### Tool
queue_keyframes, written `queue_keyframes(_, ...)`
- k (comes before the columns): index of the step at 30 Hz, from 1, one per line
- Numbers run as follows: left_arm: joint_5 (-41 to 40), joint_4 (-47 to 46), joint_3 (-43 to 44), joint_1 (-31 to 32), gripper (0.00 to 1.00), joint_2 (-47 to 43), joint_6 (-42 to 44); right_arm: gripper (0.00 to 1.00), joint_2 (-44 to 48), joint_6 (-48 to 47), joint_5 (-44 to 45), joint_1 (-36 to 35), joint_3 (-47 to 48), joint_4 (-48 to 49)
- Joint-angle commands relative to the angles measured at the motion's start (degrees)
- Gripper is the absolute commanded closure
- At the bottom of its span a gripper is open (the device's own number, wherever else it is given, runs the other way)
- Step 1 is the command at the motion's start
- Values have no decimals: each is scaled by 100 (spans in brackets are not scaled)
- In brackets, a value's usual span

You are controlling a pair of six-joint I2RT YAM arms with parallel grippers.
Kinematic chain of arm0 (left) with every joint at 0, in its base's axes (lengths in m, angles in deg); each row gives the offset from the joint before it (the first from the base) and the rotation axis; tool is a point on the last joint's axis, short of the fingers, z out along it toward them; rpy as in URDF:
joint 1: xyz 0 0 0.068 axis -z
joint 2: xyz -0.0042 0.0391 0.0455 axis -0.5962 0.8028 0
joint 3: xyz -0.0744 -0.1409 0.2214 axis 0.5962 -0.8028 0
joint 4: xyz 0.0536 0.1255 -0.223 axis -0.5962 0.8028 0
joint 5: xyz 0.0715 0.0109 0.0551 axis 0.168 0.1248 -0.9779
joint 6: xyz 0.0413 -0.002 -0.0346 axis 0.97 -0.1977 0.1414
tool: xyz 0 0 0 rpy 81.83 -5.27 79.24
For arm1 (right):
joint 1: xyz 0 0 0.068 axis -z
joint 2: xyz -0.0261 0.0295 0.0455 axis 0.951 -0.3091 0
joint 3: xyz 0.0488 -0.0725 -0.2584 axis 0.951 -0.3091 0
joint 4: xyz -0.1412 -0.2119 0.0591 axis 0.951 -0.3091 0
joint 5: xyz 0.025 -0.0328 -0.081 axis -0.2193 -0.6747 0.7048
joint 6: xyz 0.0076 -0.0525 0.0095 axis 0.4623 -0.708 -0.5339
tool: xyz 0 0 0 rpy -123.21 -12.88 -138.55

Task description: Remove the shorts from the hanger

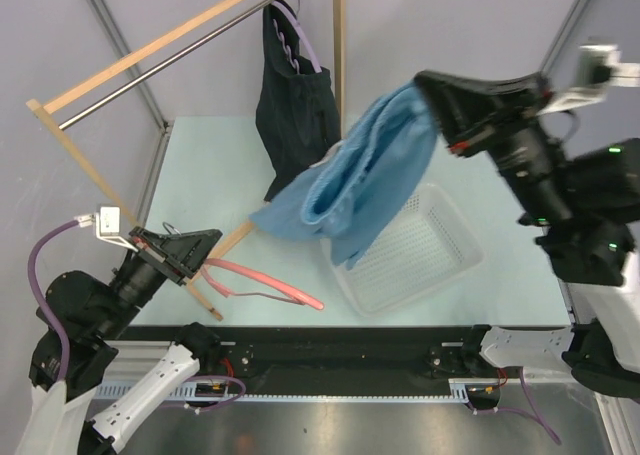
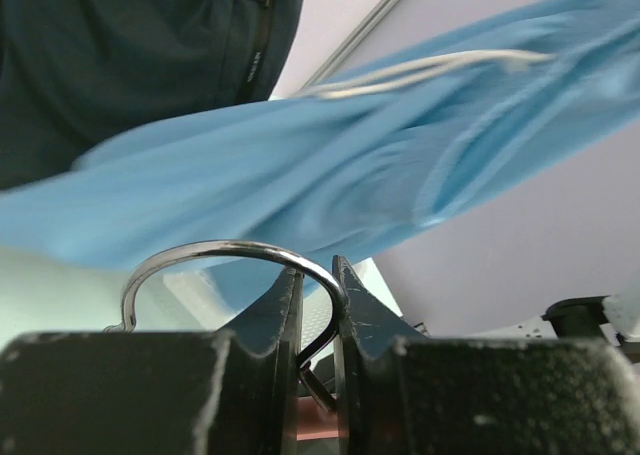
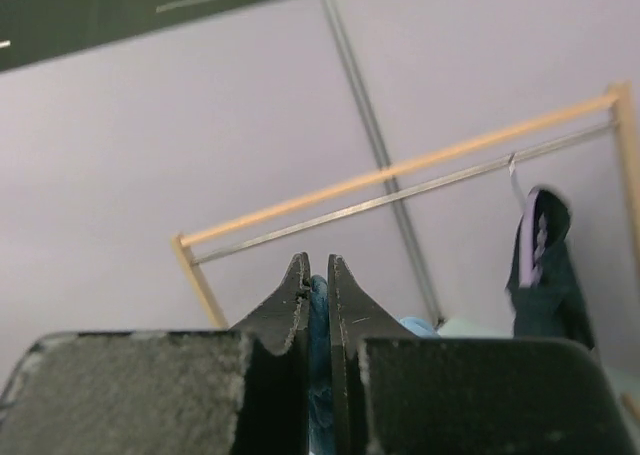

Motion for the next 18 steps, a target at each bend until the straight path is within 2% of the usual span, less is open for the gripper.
queue_keyframes(1,-67,-144,-60,-32,100,-64,148,100,-56,-910,510,25,943,-240)
queue_keyframes(7,-58,-206,-104,-32,100,-20,148,100,-5,-1456,931,25,1366,-347)
queue_keyframes(14,65,-329,-236,-32,100,6,78,100,75,-1692,1213,25,681,-101)
queue_keyframes(18,39,-320,-245,-32,100,-38,77,100,-162,-1729,1082,156,496,13)
